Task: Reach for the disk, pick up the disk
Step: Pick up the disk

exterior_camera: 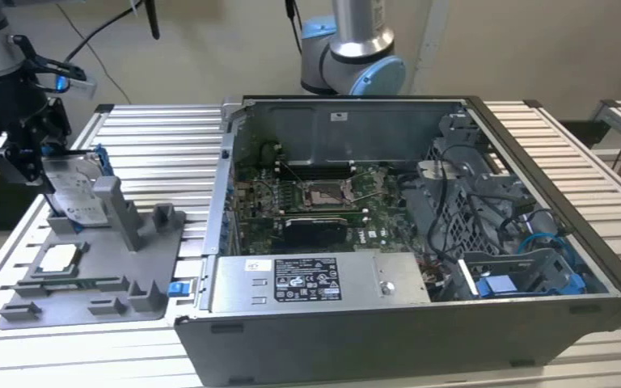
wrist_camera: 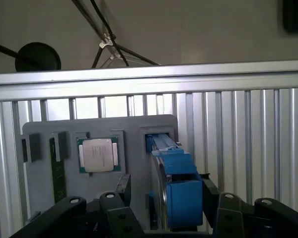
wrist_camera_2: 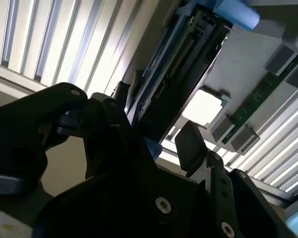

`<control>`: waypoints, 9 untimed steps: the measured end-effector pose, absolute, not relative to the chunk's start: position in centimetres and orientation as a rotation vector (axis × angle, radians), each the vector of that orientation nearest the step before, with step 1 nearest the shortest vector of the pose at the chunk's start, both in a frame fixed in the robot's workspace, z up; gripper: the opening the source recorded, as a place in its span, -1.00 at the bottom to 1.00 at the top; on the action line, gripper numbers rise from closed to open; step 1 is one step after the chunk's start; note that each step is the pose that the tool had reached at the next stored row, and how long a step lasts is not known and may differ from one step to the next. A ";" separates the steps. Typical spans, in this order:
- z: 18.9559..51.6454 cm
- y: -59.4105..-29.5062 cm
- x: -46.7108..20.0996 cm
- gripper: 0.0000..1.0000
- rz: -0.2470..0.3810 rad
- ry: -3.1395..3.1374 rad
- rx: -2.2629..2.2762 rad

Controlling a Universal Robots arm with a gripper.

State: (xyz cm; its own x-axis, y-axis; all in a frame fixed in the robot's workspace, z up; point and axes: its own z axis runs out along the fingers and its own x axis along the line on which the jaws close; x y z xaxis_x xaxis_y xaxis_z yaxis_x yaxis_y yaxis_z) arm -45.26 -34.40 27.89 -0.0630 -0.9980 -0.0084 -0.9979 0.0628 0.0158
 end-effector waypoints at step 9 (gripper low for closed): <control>26.6 -34.4 -45.3 1.00 -0.019 -2.288 2.155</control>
